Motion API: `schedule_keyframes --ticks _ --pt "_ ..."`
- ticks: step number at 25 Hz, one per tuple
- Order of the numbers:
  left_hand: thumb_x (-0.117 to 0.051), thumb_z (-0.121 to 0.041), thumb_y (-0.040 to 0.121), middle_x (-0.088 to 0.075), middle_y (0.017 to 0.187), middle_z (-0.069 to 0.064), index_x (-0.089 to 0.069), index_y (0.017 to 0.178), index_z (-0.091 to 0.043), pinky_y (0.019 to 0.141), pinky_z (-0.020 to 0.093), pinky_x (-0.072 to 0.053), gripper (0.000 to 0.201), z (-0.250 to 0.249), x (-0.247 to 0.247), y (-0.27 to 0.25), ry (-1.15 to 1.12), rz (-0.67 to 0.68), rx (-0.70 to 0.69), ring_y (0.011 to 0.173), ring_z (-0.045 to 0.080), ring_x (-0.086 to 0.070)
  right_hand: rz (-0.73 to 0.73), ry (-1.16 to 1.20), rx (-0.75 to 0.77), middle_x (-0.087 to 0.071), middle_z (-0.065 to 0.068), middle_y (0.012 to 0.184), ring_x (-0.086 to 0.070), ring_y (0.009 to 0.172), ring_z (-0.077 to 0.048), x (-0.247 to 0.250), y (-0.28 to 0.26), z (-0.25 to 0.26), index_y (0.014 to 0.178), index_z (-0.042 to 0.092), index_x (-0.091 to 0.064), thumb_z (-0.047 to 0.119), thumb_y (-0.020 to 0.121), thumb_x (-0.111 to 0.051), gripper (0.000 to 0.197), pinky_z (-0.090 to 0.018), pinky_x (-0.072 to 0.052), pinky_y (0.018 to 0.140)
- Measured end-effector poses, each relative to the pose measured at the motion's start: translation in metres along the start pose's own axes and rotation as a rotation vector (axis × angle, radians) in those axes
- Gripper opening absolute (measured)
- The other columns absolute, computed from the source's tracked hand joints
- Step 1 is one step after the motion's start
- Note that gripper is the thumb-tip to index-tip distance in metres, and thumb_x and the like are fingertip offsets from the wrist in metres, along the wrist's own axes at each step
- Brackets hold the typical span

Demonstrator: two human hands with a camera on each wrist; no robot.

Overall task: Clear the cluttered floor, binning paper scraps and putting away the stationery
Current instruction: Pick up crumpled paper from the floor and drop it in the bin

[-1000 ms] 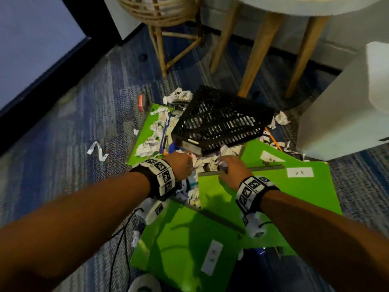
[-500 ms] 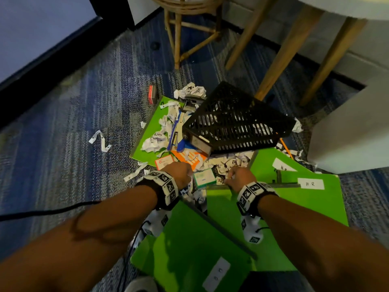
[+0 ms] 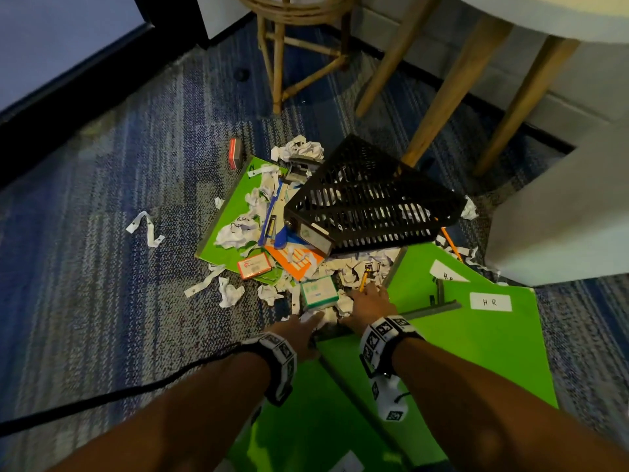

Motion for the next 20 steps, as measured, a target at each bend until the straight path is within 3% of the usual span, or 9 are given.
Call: schedule_keyframes --ticks 3,5,8,10,14,17,20 --pt "-0.054 -0.044 0.093 -0.046 0.133 0.015 -0.035 0.136 -0.021 0.091 0.045 -0.050 0.052 -0.008 0.007 0.001 -0.046 -0.023 -0.010 0.113 0.037 -0.054 -0.023 -0.046 0.028 -0.031 -0.007 0.139 -0.020 0.138 -0.039 -0.007 -0.001 0.000 0.131 0.023 -0.047 0.038 0.085 -0.067 0.053 -0.050 -0.035 0.108" --pt "-0.056 -0.035 0.094 -0.054 0.124 0.016 -0.041 0.128 -0.012 0.087 0.042 -0.051 0.044 -0.014 0.011 -0.001 -0.047 -0.054 -0.024 0.109 0.035 -0.057 -0.026 -0.086 0.061 -0.036 -0.006 0.135 -0.026 0.135 -0.038 -0.009 -0.003 -0.002 0.127 0.022 -0.051 0.033 0.086 -0.066 0.046 -0.049 -0.037 0.107" --pt "-0.053 -0.032 0.095 -0.056 0.122 0.018 -0.040 0.127 -0.009 0.085 0.043 -0.051 0.042 -0.018 0.012 -0.005 -0.033 -0.101 -0.016 0.109 0.036 -0.057 -0.095 -0.032 0.109 -0.040 -0.006 0.135 -0.037 0.128 -0.035 -0.010 -0.009 -0.002 0.132 0.022 -0.043 0.023 0.086 -0.063 0.049 -0.046 -0.043 0.100" --pt "-0.044 -0.033 0.098 -0.048 0.127 0.019 -0.039 0.128 -0.014 0.087 0.048 -0.050 0.036 -0.017 0.009 -0.007 0.027 -0.171 0.032 0.113 0.039 -0.050 -0.144 -0.002 0.164 -0.039 -0.008 0.136 -0.042 0.123 -0.035 -0.014 -0.015 0.000 0.135 0.025 -0.034 0.020 0.085 -0.063 0.058 -0.045 -0.047 0.094" --pt "-0.043 -0.022 0.098 -0.026 0.140 0.016 -0.034 0.135 -0.020 0.095 0.052 -0.044 0.039 -0.018 0.004 -0.005 0.036 -0.220 0.108 0.121 0.043 -0.038 -0.090 -0.063 0.170 -0.038 -0.015 0.138 -0.029 0.132 -0.041 -0.032 -0.018 0.004 0.141 0.023 -0.025 0.019 0.091 -0.057 0.060 -0.050 -0.041 0.099" --pt "-0.048 -0.026 0.096 -0.036 0.138 0.019 -0.030 0.142 -0.025 0.096 0.048 -0.046 0.050 -0.017 0.002 0.010 -0.204 -0.230 0.042 0.119 0.044 -0.046 -0.080 -0.072 0.187 -0.046 -0.018 0.131 -0.038 0.126 -0.040 -0.031 -0.016 0.006 0.137 0.016 -0.031 0.014 0.093 -0.053 0.050 -0.047 -0.041 0.095" --pt "-0.049 -0.035 0.093 -0.050 0.134 0.018 -0.041 0.140 -0.013 0.099 0.041 -0.044 0.052 -0.021 0.002 0.018 -0.325 -0.088 -0.053 0.122 0.037 -0.050 -0.113 0.055 0.205 -0.056 -0.015 0.122 -0.055 0.111 -0.035 -0.023 -0.023 0.005 0.128 0.018 -0.040 0.019 0.090 -0.058 0.042 -0.041 -0.047 0.085"
Point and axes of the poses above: each hand's wrist, its own y-axis towards the middle knuckle, its own x-axis out of the back of the hand, z = x × y, the point moved 2 cm from there along y, towards the middle knuckle
